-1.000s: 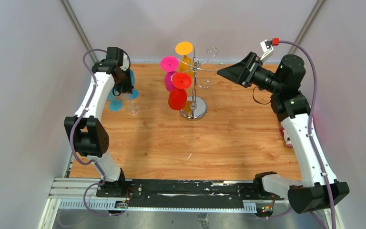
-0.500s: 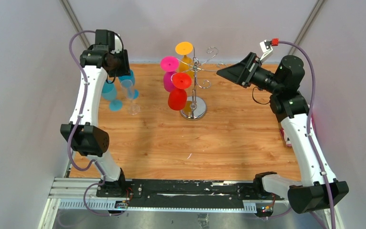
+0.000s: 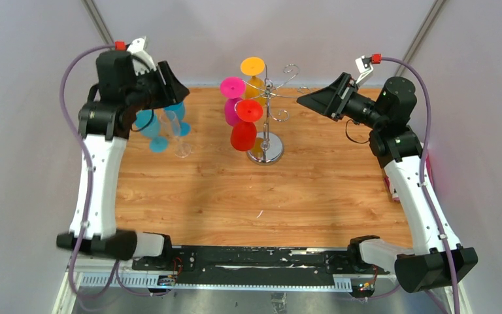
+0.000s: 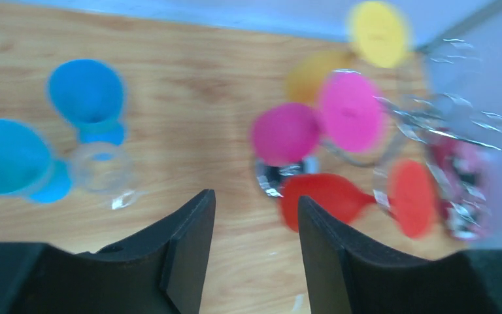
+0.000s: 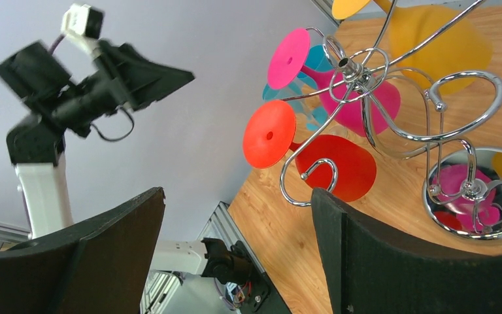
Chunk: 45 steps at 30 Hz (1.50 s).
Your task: Take the wine glass off the wine glass rack
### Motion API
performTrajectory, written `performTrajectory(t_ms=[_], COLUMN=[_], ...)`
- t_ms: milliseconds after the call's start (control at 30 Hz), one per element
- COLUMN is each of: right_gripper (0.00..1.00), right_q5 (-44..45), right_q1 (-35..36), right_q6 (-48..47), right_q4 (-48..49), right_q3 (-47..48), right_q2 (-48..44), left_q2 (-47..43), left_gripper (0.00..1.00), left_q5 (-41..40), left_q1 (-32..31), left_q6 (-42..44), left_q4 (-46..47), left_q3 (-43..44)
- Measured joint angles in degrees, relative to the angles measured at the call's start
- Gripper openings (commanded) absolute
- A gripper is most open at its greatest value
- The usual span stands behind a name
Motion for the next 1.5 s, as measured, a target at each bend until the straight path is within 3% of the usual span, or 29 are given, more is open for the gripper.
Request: performTrajectory(t_ms=[133,267,433,700,1033,1100,1233,1300,1500], right_gripper=[0.87,0.87,0.87,0.86,0.85,0.85,0.85,0.85,0.84], right_q5=[0.0,0.26,1.07,1.11,1.14,1.11,1.16,1.16,1.25], right_q1=[0.0,0.0,0.0,0.0,-0.22,-0.31,-0.48,-0.48,-0.52], right_q6=[-0.28,-1.57,-2.99,-3.26,-3.28,-3.28,-3.28,-3.26,-3.06], right_q4=[0.0,-0.87,-1.99,-2.05,-2.05,-2.05,-2.05,-2.05,-1.9], right_q3=[0.0,0.09,1.62,2.32,2.32,2.32,2.32,2.32,2.16], right_q2=[0.0,-0.11,-0.13,0.24,1.22,1.42,1.73,1.81,2.27], left_q2=[-15.61,-22.14,-17.97,-5.16,-1.27,-0.63,0.24,0.68,1.4], left_gripper=[0.6,0.62,0.64,0.64,0.64,0.61,0.34,0.27,0.24], left_q5=[11.21,18.18,19.21,17.97,17.99,18.01,18.18,18.23,18.6], left_q1=[-2.51,-3.43,-4.28,-4.92,-5.33,-5.49,-5.66,-5.68,-5.7], left_q6=[-9.77,-18.18,-21.38,-21.64,-23.43,-24.17,-25.0,-25.44,-25.94], left_q4=[17.57,32.02,39.76,41.13,46.75,48.28,50.07,50.6,52.28], left_q3=[-18.4,-28.28,-30.21,-32.46,-32.96,-32.96,-32.94,-32.87,-32.83])
